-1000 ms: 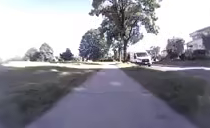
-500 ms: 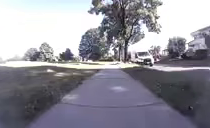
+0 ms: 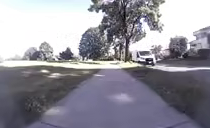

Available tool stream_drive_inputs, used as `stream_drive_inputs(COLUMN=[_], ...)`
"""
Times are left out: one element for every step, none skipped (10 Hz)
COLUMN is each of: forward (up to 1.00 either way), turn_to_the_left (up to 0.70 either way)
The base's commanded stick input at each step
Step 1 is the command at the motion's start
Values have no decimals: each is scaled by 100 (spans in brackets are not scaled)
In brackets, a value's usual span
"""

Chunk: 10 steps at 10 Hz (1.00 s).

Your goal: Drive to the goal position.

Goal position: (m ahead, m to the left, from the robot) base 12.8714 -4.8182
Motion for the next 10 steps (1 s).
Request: stream_drive_inputs(forward=[100, 100, 100, 100, 100, 100, 100, 100, 100, 100], turn_to_the_left=[0, 0, 0, 0, -9, -30, -6, 0, 0, 0])
